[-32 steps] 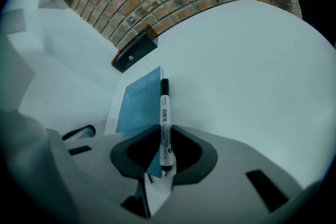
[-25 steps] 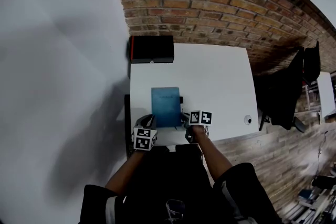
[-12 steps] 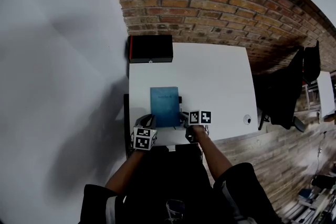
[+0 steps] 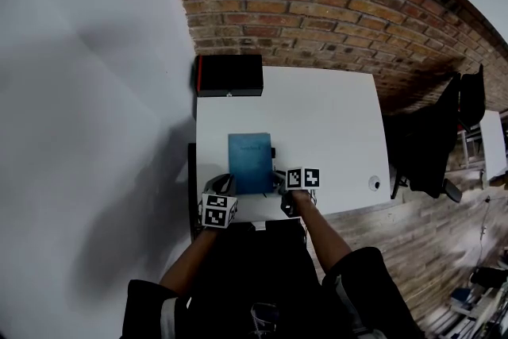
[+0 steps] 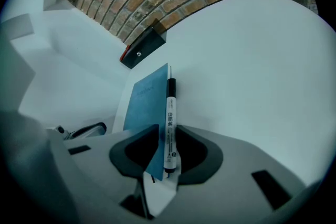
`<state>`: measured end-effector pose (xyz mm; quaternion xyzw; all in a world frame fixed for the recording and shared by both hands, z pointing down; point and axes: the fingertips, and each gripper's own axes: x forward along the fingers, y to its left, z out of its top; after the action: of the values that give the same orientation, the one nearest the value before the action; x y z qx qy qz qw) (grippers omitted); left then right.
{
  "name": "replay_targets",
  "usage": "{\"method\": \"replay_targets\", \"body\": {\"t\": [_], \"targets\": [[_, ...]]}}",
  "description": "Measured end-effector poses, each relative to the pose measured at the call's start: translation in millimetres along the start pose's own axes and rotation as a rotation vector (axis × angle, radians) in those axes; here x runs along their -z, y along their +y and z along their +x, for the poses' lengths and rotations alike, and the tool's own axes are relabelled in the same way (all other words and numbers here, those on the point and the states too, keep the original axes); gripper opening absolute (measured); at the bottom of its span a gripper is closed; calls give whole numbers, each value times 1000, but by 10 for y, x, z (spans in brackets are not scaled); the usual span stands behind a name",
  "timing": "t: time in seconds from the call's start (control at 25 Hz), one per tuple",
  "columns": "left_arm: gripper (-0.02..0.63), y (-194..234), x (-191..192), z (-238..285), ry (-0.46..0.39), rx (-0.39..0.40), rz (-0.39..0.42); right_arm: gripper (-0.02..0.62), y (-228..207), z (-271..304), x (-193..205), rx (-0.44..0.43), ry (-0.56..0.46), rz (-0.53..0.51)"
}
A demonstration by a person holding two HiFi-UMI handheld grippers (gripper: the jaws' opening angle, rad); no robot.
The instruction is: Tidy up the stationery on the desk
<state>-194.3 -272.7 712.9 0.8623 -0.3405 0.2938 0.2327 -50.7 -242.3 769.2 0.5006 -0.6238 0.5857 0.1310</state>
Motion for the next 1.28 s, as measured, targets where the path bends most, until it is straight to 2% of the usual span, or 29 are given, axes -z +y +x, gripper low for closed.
{"method": "replay_targets", "body": {"t": [0.28, 0.48, 0.56, 0.64, 0.72, 0.8, 0.96, 1.28], "targets": [[52, -24, -29, -36, -16, 6, 9, 97, 28, -223, -177, 3, -114, -3], [52, -62, -67, -81, -46, 11, -29, 94, 74, -469, -240, 29, -219, -52], [51, -103, -92, -97, -61, 18, -29, 66, 77, -566, -264, 67, -258, -94], [51, -164, -105, -128, -73, 24, -30, 30, 33, -668, -254, 147, -284, -139], [52, -224, -106, -179, -85, 26, -32, 23, -24, -762, -215, 236, -298, -186], [52, -266, -141, -233, -103, 19, -26, 21, -28, -831, -206, 264, -319, -214], [52, -340, -210, -389, -140, -8, -22, 21, 63, -1014, -181, 251, -385, -249], [51, -710, -230, -726, -198, -41, -12, 21, 376, -1580, 101, 197, -508, -397]]}}
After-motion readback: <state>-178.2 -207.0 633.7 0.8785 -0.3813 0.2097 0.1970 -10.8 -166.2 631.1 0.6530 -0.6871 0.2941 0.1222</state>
